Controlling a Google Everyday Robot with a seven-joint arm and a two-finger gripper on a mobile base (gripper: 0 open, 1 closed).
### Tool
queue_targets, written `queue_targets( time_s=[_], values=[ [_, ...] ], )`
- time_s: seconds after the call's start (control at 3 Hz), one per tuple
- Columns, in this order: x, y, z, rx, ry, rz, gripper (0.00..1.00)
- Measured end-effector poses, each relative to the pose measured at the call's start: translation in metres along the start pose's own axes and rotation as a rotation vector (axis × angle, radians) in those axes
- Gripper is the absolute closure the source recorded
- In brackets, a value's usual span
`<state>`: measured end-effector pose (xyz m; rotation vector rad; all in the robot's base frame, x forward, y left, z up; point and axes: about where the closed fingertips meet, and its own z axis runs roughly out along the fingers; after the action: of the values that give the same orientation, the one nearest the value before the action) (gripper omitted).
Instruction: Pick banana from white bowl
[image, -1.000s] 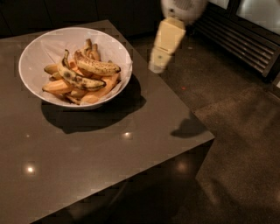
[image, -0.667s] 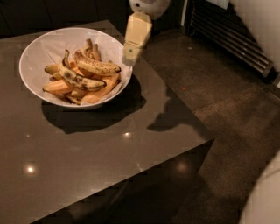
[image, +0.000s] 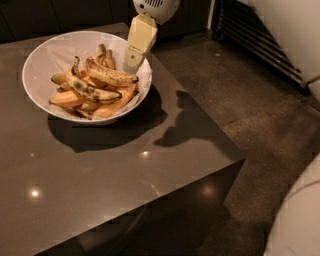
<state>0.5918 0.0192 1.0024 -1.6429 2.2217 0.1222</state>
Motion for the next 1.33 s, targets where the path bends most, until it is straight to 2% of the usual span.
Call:
queue_targets(
  time_s=[0.33,0.67,1.33],
  values=[
    [-0.018,0.007,0.021,-0.056,-0.015,-0.003,0.0],
    [-0.031,0.01,0.037,-0.086,-0.006,-0.006,0.13],
    [-0.047,0.019,0.057,-0.104,0.033,-0.024,0.13]
  ],
)
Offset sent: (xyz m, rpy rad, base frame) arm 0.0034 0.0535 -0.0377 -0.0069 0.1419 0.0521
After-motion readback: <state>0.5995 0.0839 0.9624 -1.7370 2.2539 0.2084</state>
